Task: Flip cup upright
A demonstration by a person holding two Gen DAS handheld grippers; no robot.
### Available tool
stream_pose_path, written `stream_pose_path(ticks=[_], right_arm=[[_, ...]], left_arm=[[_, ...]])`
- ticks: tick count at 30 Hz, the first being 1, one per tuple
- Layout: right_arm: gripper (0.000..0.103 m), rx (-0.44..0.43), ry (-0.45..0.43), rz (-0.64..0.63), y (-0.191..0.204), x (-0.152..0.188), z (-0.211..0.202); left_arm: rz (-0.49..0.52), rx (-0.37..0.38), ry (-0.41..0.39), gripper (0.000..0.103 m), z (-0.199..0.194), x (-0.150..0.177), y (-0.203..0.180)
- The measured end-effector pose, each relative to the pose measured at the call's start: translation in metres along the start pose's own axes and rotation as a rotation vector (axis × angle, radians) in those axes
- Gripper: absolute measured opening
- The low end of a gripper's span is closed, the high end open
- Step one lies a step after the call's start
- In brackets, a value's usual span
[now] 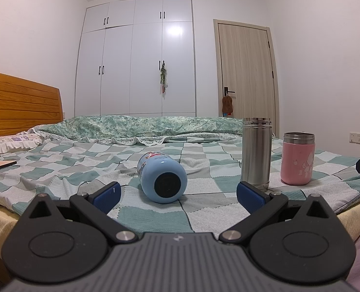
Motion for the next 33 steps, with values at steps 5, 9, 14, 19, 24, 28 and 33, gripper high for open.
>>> stream_pose_path(ticks=[5, 9, 14, 19, 24, 28, 33], right_arm=[[0.103, -0.001, 0.001, 0.000, 0.000, 0.000, 0.000], [0.103, -0.001, 0.001, -0.001, 0.000, 0.000, 0.000], [0.103, -0.001, 0.001, 0.000, 0.000, 0.000, 0.000], [0.103, -0.018, 0.006, -0.006, 0.001, -0.002, -0.003], [0.103, -0.145, 0.034, -0.064, 0.021, -0.007, 0.005], [0.103, -0.253, 0.027, -0.119, 0.047, -0.020, 0.024], [0.103, -0.385, 0.036, -0.187, 0.084, -0.039, 0.052]], left_arm=[[0.000, 0.000, 0.000, 0.103, 0.000, 0.000, 0.000], [0.000, 0.000, 0.000, 0.103, 0.000, 0.000, 0.000], [0.000, 0.000, 0.000, 0.103, 0.000, 0.000, 0.000], [-0.004, -0.005, 0.005, 0.103, 0.002, -0.001, 0.000], [-0.022, -0.012, 0.042, 0.103, 0.007, -0.007, 0.001], [-0.021, -0.025, 0.074, 0.103, 0.010, -0.011, 0.007], [0.010, -0.069, 0.123, 0.103, 0.020, -0.019, 0.019]])
Point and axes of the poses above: each gripper's, at about its wrist camera, not at the fingertips, and z roughly the way its jaws point, y to its left, x to its underside, the point moved 6 cm from there along z, roughly the way its jaws point, and after that the axes turned 7 degrees about x, right-handed, at the moved point
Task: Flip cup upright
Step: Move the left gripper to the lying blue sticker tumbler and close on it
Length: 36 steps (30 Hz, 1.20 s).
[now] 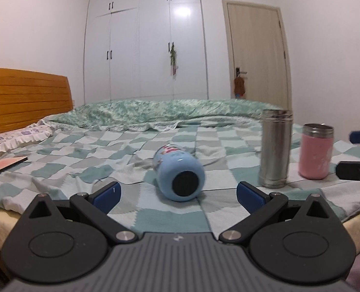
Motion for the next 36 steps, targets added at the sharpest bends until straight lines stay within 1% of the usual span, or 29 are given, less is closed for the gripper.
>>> stream_pose_path(ticks=[5, 12, 14, 19, 24, 32, 36], right_arm=[[0.103, -0.108, 0.028, -0.069, 0.017, -0.017, 0.044], [0.103, -0.266, 0.081, -0.119, 0.030, -0.025, 0.113], [0.103, -0.303, 0.098, -0.119, 0.028, -0.025, 0.133], [0.103, -0.354, 0.110, -0.098, 0.020, -0.026, 0.175], [0.103, -0.369, 0.114, -0.083, 0.007, -0.026, 0.200], [0.103, -0.370, 0.167, -0.030, -0.020, -0.023, 0.244], [0.103, -0.385, 0.190, -0.013, -0.029, -0.020, 0.262]], left_arm=[[0.005, -0.015, 0.044, 0.103, 0.010, -0.016, 0.013], [0.005, -0.045, 0.106, 0.103, 0.032, -0.036, 0.026], [-0.004, -0.051, 0.129, 0.103, 0.041, -0.041, 0.030], [0.001, -0.067, 0.174, 0.103, 0.069, -0.051, 0.034], [0.005, -0.069, 0.220, 0.103, 0.100, -0.057, 0.033], [-0.027, -0.033, 0.338, 0.103, 0.161, -0.058, 0.027], [-0.026, -0.026, 0.372, 0.103, 0.179, -0.057, 0.025]])
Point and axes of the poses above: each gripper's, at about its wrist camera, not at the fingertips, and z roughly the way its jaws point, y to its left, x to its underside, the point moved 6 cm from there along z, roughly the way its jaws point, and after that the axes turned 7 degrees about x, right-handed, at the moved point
